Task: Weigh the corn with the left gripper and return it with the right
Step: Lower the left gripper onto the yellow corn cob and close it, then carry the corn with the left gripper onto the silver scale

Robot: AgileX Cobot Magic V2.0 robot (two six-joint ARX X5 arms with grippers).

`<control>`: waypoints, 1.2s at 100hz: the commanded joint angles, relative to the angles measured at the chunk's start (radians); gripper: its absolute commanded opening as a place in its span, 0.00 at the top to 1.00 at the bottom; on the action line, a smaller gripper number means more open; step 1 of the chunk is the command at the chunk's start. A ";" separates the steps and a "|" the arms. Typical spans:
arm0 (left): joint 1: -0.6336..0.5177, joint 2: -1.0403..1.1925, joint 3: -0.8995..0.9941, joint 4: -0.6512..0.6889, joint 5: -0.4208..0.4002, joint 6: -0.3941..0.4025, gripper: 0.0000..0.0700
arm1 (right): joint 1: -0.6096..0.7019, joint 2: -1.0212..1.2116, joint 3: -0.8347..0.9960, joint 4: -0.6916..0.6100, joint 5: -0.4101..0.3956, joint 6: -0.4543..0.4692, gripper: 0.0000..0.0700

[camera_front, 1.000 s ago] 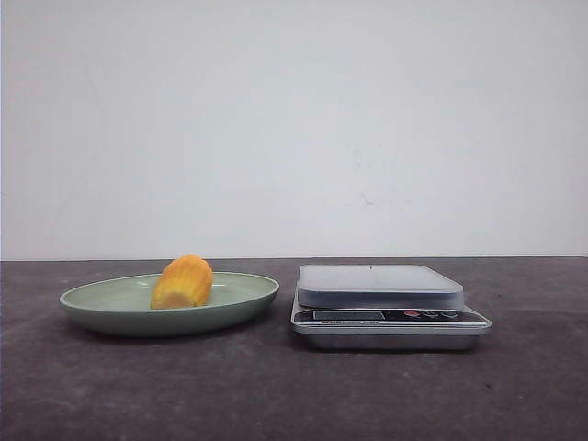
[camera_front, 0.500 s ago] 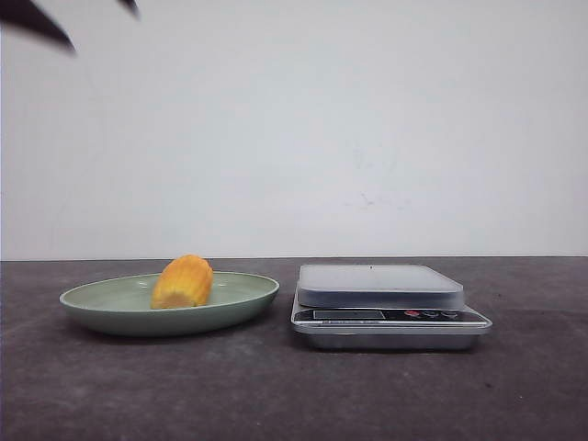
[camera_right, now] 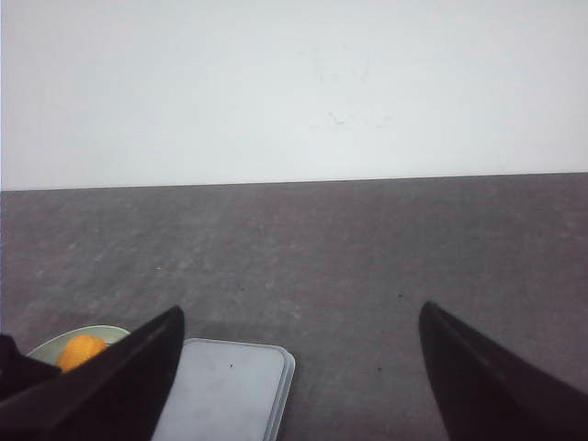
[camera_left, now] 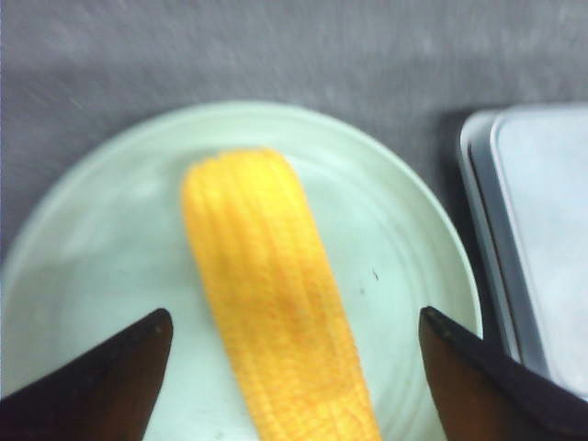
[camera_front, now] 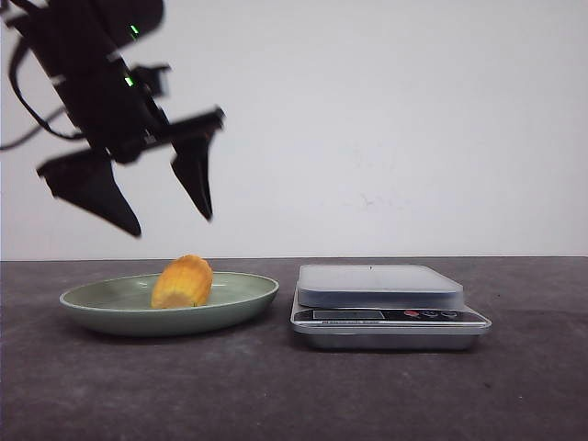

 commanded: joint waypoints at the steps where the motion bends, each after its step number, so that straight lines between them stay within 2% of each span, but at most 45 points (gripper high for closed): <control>1: -0.013 0.037 0.015 0.007 -0.013 -0.010 0.27 | 0.003 0.004 0.018 0.008 -0.003 -0.009 0.26; 27: -0.034 0.094 0.015 -0.012 -0.070 -0.034 0.27 | 0.003 0.003 0.018 0.005 -0.003 -0.008 0.26; 54: -0.039 0.122 0.014 -0.009 -0.074 -0.033 0.28 | 0.003 0.003 0.018 0.004 -0.003 -0.008 0.26; 60: -0.038 0.122 0.014 -0.003 -0.074 -0.032 0.40 | 0.003 0.003 0.018 0.004 -0.003 -0.007 0.26; 71: -0.038 0.122 0.014 0.003 -0.078 -0.023 0.80 | 0.003 0.003 0.018 0.002 -0.003 -0.007 0.26; 78: -0.038 0.122 0.014 0.010 -0.078 -0.014 1.00 | 0.003 0.003 0.018 0.000 -0.003 -0.007 0.26; 104: -0.039 0.053 0.014 -0.040 -0.074 0.011 1.00 | 0.003 0.003 0.018 -0.004 -0.002 -0.008 0.26; 120: -0.071 -0.106 0.023 -0.057 0.002 0.015 1.00 | 0.003 0.003 0.018 -0.011 -0.002 -0.007 0.26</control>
